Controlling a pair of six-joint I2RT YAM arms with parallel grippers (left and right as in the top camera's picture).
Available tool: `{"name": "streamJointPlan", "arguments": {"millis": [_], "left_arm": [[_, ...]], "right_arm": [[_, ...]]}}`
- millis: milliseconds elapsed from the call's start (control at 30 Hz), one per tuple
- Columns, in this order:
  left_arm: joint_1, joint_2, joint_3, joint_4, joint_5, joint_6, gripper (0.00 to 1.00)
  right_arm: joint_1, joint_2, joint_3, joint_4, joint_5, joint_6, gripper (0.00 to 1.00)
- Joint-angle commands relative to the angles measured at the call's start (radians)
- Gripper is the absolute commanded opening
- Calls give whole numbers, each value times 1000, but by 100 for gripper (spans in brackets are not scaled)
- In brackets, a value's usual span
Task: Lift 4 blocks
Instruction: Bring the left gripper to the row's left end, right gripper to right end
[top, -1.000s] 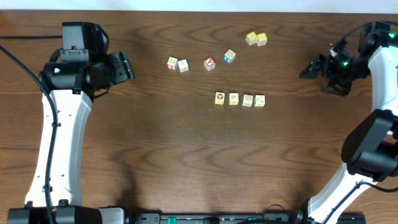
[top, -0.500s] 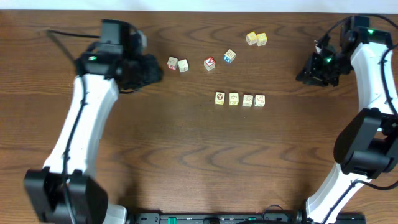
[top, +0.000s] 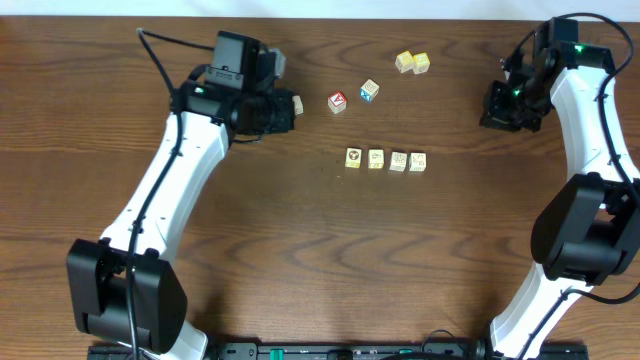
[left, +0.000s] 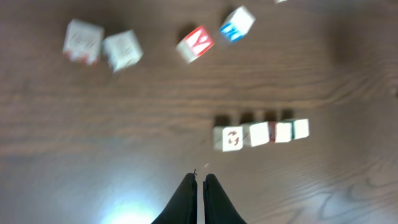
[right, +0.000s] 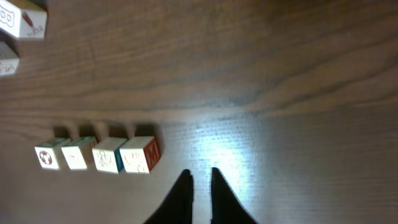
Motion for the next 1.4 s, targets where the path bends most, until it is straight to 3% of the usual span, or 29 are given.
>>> {"name": "streamJointPlan", "arguments": {"millis": [0,467,867,1067,1367], "left_arm": [[-26,-3,-1,42,11,26,7],[-164,60,-1,105,-1,-13,8],[-99,67,120,83,0,-74,7],[-98,67,209,-11,-1,-38,7],[-143,108,196,-93,-1,-2,7]], "right_arm": [[13,-6,-13,26,16,53,1],[65,-6,-200,124,11,101,1],[65,-6,-206,105,-64,120,1],[65,-6,-206,71,-70,116,1],[69,-6,-206,68,-74,123,1]]}}
